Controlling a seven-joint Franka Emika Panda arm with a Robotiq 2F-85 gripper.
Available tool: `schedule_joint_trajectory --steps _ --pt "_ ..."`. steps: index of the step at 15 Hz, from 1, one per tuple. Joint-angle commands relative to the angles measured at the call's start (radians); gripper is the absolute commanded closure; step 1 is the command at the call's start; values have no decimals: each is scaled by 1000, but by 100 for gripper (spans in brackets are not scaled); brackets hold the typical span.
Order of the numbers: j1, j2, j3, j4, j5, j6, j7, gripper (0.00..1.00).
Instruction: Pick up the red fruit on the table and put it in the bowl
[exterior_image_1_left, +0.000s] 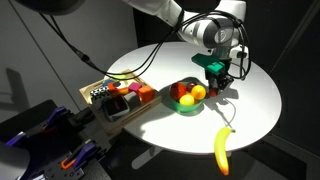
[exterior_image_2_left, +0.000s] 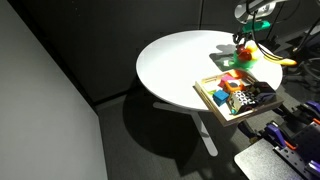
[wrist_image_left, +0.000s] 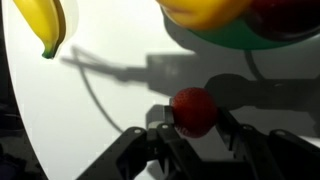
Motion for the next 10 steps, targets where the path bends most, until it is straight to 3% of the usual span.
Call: schedule_joint_trajectory --steps 1,10 --pt "1 -54 -4 -10 -4 -50 -6 78" --pt "5 -177 -10 -77 -26 -193 -61 78"
